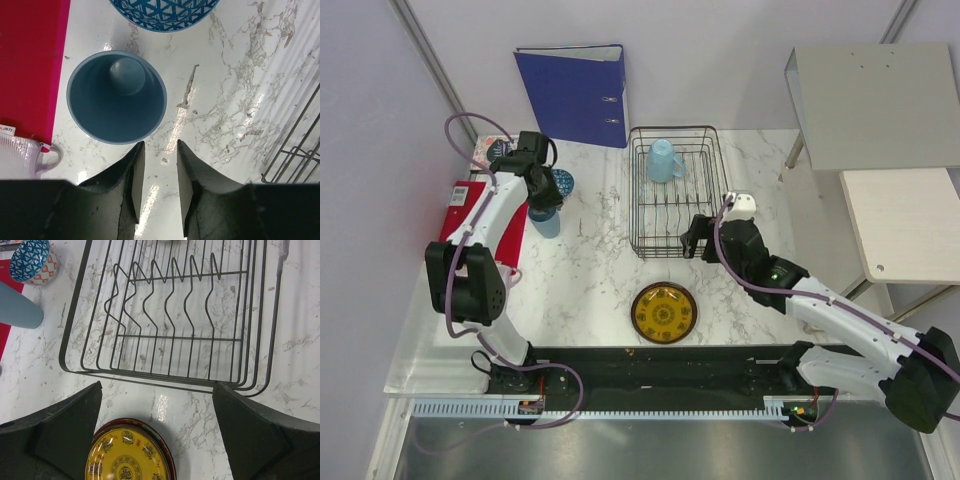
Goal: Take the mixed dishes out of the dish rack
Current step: Place the cup at the center of the board, then pick up the cup from the dish rack.
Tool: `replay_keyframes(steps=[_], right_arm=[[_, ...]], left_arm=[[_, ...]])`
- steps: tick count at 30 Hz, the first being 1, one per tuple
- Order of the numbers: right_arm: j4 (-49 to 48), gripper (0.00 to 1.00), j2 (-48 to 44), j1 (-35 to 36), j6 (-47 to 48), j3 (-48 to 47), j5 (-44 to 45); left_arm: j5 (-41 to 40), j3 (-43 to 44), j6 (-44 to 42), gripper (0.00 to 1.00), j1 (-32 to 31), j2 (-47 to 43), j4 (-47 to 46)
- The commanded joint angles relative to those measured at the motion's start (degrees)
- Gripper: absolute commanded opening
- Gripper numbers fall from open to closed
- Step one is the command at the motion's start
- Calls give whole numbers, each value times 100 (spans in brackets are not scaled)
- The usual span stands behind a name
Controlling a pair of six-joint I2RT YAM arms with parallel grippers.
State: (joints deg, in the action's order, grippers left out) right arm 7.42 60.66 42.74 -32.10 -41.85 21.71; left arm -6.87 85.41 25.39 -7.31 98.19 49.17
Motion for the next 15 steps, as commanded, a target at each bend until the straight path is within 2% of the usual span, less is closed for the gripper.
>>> replay_keyframes(steps=[1, 5, 6, 8, 9, 11, 13, 15], right_arm=[[-100, 98, 103, -3, 98, -359, -18], [-109, 98, 139, -3, 151, -465, 139], [-127, 98, 173, -3, 264, -517, 244], [-232, 98, 471, -55, 405, -771, 526], [-232, 98, 638, -99, 441, -929, 544], [-311, 98, 1296, -292, 546, -1509, 509], [-399, 98, 2076, -459, 730, -2166, 562], [-531, 98, 2676, -538, 897, -2677, 588]], left_arm=[[-33, 222, -139, 39, 10, -406, -57], [-243, 292, 27, 40, -16, -914, -4], [-314, 301, 71, 40, -77, -1273, -47], [-515, 327, 72, 49, -243, -1609, -161], [-560, 293, 63, 53, -488, -1793, -223], [-587, 13, 10, 70, -788, -2346, -600], [-526, -312, -25, 99, -1254, -2899, -1099], [-385, -822, -25, 99, -1622, -3200, -1391]])
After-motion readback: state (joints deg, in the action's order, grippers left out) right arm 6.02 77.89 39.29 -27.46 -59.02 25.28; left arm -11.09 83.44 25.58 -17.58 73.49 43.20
